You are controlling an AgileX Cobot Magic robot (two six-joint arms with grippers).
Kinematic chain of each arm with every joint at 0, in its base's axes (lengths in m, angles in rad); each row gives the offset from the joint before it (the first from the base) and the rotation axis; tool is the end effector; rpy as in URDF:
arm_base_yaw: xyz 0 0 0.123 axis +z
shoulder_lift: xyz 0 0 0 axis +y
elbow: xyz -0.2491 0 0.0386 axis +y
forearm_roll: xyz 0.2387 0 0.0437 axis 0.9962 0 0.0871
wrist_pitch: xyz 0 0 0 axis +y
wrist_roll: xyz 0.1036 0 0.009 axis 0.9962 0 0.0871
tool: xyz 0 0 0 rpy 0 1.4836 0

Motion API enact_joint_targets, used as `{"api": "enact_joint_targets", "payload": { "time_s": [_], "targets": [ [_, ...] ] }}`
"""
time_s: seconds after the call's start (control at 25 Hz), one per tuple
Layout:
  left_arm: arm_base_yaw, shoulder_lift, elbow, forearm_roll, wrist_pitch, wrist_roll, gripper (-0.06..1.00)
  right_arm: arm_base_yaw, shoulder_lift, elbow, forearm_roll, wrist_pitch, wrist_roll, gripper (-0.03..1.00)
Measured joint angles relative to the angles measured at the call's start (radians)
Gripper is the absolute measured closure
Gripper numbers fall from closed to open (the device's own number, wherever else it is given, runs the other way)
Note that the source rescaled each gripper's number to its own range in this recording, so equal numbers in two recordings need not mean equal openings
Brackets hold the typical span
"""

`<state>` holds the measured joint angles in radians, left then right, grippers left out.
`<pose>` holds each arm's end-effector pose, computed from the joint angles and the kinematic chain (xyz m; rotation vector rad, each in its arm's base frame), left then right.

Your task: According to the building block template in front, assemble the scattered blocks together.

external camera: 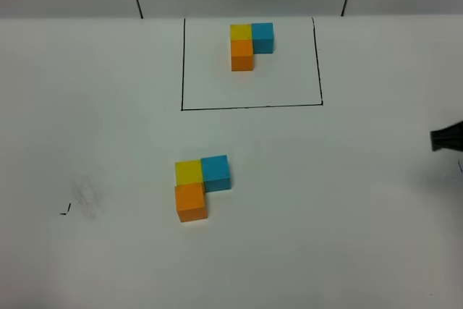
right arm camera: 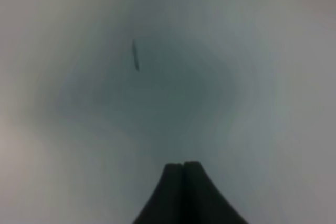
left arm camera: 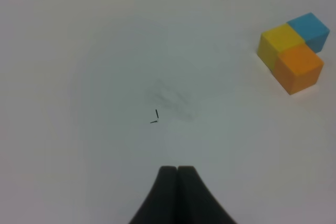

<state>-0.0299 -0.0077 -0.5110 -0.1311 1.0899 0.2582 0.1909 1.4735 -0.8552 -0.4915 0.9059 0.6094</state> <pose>0.0274 -0.0129 0.2682 0.3037 2.0251 -0.0148 0.2555 0.0100 0.1772 0.1940 2.8204 -0.4625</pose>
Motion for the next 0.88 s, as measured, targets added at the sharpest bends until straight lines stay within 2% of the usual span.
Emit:
{"api": "enact_joint_targets", "payload": {
  "time_s": [0.36,0.52,0.8,0.88],
  "targets": [
    [0.000,0.000,0.000,0.000,0.000,0.000,0.94,-0.017,-0.316,0.292,0.007,-0.013,-0.109,0.97],
    [0.000,0.000,0.000,0.000,0.000,0.000,0.94,-0.017,-0.440,0.351,0.102,-0.013,-0.221,0.97],
    [0.000,0.000,0.000,0.000,0.000,0.000,0.94,-0.017,-0.571,0.356,0.303,-0.051,-0.495,0.97],
    [0.000,0.000,0.000,0.000,0.000,0.000,0.94,-0.017,-0.596,0.357,0.340,-0.053,-0.542,0.97]
  ]
}}
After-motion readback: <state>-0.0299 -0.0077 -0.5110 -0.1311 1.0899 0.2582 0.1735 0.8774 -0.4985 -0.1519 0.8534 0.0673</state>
